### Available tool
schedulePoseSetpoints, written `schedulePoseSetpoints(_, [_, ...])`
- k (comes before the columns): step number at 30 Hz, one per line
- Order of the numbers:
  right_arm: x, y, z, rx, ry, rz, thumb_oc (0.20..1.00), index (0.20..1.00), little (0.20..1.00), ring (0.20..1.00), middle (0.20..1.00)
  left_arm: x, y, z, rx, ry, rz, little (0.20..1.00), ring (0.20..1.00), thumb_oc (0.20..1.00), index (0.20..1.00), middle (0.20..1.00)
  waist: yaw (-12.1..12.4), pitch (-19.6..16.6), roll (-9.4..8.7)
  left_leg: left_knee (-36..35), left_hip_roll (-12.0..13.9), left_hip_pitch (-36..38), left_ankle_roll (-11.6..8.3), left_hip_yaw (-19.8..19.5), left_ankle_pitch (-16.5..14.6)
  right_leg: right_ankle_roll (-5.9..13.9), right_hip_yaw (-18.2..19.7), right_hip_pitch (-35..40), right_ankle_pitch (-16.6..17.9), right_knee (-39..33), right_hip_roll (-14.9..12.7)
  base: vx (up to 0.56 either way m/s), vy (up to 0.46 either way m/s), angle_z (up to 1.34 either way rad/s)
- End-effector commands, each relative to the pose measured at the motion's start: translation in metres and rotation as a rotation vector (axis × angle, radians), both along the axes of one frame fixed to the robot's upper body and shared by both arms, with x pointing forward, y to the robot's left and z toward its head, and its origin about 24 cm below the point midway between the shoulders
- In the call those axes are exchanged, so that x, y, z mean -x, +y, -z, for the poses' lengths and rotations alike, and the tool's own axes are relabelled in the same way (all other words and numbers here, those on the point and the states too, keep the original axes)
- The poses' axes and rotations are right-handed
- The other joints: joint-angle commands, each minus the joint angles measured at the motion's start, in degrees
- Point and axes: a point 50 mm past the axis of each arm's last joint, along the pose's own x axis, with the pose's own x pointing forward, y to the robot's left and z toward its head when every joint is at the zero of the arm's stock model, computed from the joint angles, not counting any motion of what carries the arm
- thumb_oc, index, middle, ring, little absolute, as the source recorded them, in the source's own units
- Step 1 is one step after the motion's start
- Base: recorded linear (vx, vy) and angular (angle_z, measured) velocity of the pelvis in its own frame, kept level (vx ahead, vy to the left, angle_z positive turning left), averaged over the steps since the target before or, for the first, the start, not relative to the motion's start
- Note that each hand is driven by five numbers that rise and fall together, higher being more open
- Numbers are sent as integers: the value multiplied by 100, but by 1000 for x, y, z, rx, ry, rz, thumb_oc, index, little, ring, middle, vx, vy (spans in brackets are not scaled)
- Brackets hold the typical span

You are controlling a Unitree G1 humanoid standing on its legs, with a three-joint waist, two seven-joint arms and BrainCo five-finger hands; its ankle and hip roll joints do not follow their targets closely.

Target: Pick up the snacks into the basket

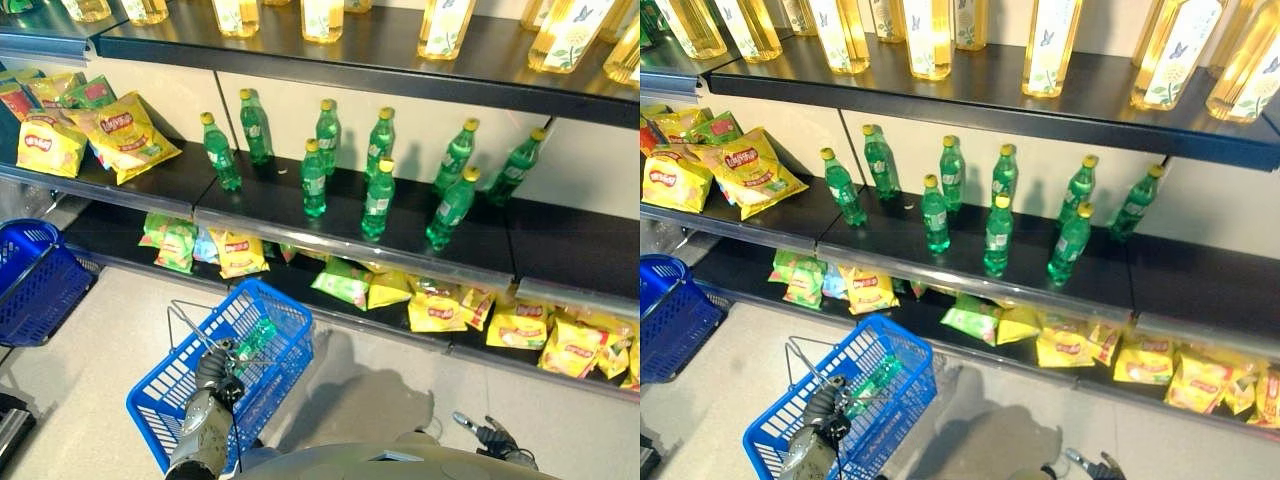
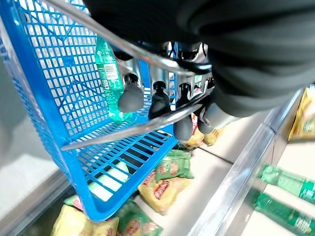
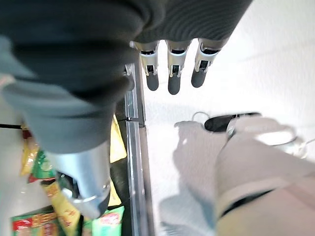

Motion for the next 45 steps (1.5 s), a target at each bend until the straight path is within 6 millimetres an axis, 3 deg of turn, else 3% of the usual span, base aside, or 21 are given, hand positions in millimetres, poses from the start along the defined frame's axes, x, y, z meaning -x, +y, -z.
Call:
schedulePoseSetpoints(1, [-14, -5, -6, 24, -48, -1, 1000, 1000, 1000, 1000, 1000, -62, 16, -82, -167, -460, 66, 200, 200, 200, 200, 200, 45, -118, 233, -183, 181, 1, 397, -154, 149, 432, -334, 125, 1754, -15, -529, 54, 586, -45])
schedulePoseSetpoints(4, [-19, 4, -5, 7, -55, -64, 1000, 1000, 1000, 1000, 1000, -62, 16, -82, -165, -465, 55, 200, 200, 200, 200, 200, 21, -130, 374, -687, -163, 230, 642, -84, 271, 221, -382, -70, 894, 592, 87, 62, 519, -37])
schedulePoseSetpoints(7, [-20, 18, -2, -28, -70, -123, 1000, 1000, 1000, 1000, 1000, -59, 17, -81, -159, -466, 45, 200, 200, 200, 200, 200, -59, -118, 402, -774, -349, 244, 711, -50, 302, -100, -401, -306, -99, 739, 1382, 38, 281, -31])
schedulePoseSetpoints(11, [-14, 28, 1, -61, -67, -157, 1000, 1000, 1000, 1000, 1000, -53, 15, -76, -131, -458, 20, 200, 200, 200, 200, 200, -93, -237, 253, -774, -623, 275, 713, -27, 252, -383, -393, -88, -292, -232, 2102, 63, 77, -1])
schedulePoseSetpoints(12, [-12, 30, 2, -64, -57, -173, 1000, 1000, 1000, 1000, 1000, -51, 12, -73, -120, -448, 31, 200, 200, 200, 200, 200, -137, -266, 230, -774, -650, 301, 727, -60, 231, -452, -46, 32, -349, -447, 2281, 88, 15, 12])
schedulePoseSetpoints(14, [-10, 32, 3, -68, -43, -185, 1000, 1000, 1000, 1000, 1000, -50, 10, -72, -107, -446, 22, 200, 200, 200, 200, 200, -113, -257, 206, -708, -689, 345, 721, -54, 247, -426, 99, 166, -293, -603, 2239, 46, 6, 27])
schedulePoseSetpoints(18, [-12, 33, 4, -60, -27, -241, 1000, 1000, 1000, 1000, 1000, -51, 6, -68, -53, -444, -4, 200, 200, 200, 200, 200, -42, -149, 46, 514, -522, -212, 412, -49, 247, -489, 250, 449, -163, -956, 2101, 0, 17, 13])
schedulePoseSetpoints(20, [-13, 30, 3, -45, -17, -249, 1000, 1000, 1000, 1000, 1000, -50, 6, -66, -57, -432, -11, 200, 200, 200, 200, 200, -2, -162, -41, 473, -127, -412, 296, -299, 284, -392, 262, 512, -186, -1043, 1903, 46, 119, 4])
schedulePoseSetpoints(21, [-12, 30, 3, -45, -17, -249, 1000, 1000, 1000, 1000, 1000, -49, 5, -66, -57, -432, -11, 200, 200, 200, 200, 200, -3, -160, -41, 468, -129, -400, 295, -300, 281, -390, 260, 522, -190, -1045, 1902, 127, 205, -15])
schedulePoseSetpoints(22, [-13, 31, 3, -44, -21, -246, 1000, 1000, 1000, 1000, 1000, -48, 6, -65, -62, -418, -18, 200, 200, 200, 200, 200, 4, -243, -60, 158, 336, -416, 219, -432, 506, -321, 331, 518, -290, -983, 1781, 156, 218, -21])
schedulePoseSetpoints(24, [-12, 33, 3, -50, -29, -239, 1000, 1000, 1000, 1000, 1000, -48, 7, -63, -59, -405, -28, 200, 200, 200, 200, 200, -41, -290, 46, -311, 870, -450, 42, -546, 1033, -277, 382, 525, -489, -866, 1730, 215, 336, -16])
schedulePoseSetpoints(26, [-12, 30, 1, -43, -42, -231, 1000, 1000, 1000, 1000, 1000, -46, 8, -60, -66, -386, -26, 200, 200, 200, 200, 200, -54, -266, 223, -728, 1188, -350, -109, -797, 1302, -198, 454, 585, -722, -652, 1638, 226, 418, 8])
schedulePoseSetpoints(31, [-15, 25, 0, -44, -63, -179, 1000, 1000, 1000, 1000, 1000, -47, 9, -64, -68, -406, -6, 200, 200, 200, 200, 200, -27, -186, 234, -359, 977, -367, -113, -567, 875, 67, 488, 745, -648, -533, 1146, 172, 369, -18])
schedulePoseSetpoints(34, [-15, 22, 0, -43, -58, -149, 1000, 1000, 1000, 1000, 1000, -49, 9, -70, -79, -437, 26, 200, 200, 200, 200, 200, 100, -126, 120, 75, 539, -441, 111, -315, 407, 308, 471, 679, -20, -509, 557, 127, 420, -19])
schedulePoseSetpoints(37, [-17, 19, -1, -31, -56, -143, 1000, 1000, 1000, 1000, 1000, -49, 10, -73, -89, -449, 44, 200, 200, 200, 200, 200, 202, -68, 123, 97, 311, -439, 303, -129, 266, 264, 314, 474, 394, -336, 329, 69, 379, -43])
schedulePoseSetpoints(38, [-17, 17, -2, -30, -57, -129, 1000, 1000, 1000, 1000, 1000, -48, 13, -75, -113, -454, 62, 200, 200, 200, 200, 200, 266, -56, 184, -28, 106, -359, 437, -34, 234, 202, -83, 360, 763, -139, 135, 97, 428, -39])
schedulePoseSetpoints(40, [-18, 16, -2, -24, -62, -111, 1000, 1000, 1000, 1000, 1000, -47, 14, -76, -137, -451, 79, 200, 200, 200, 200, 200, 360, -43, 284, -297, -70, -189, 563, 56, 249, 143, -796, 341, 726, 183, 3, 118, 520, -30])
schedulePoseSetpoints(42, [-19, 17, -2, -27, -66, -102, 1000, 1000, 1000, 1000, 1000, -47, 14, -75, -144, -442, 82, 200, 200, 200, 200, 200, 380, -40, 316, -444, -171, -103, 621, 93, 282, 121, -1031, 364, 626, 370, 48, 91, 325, -21])
schedulePoseSetpoints(43, [-18, 19, -1, -41, -64, -106, 1000, 1000, 1000, 1000, 1000, -48, 11, -73, -133, -433, 83, 200, 200, 200, 200, 200, 325, -62, 365, -680, -324, 12, 684, 36, 356, 34, -870, 248, 222, 494, 586, 64, 181, -22])
schedulePoseSetpoints(44, [-18, 19, -1, -41, -64, -106, 1000, 1000, 1000, 1000, 1000, -48, 11, -73, -133, -433, 83, 200, 200, 200, 200, 200, 328, -72, 369, -684, -317, -4, 682, 38, 368, 25, -872, 236, 234, 481, 595, 136, 320, -23])
schedulePoseSetpoints(45, [-16, 21, 0, -53, -56, -114, 1000, 1000, 1000, 1000, 1000, -49, 6, -69, -115, -426, 93, 200, 200, 200, 200, 200, 246, -76, 392, -772, -472, 77, 703, -81, 427, -144, -599, 134, -316, 435, 1370, 97, 180, -9])
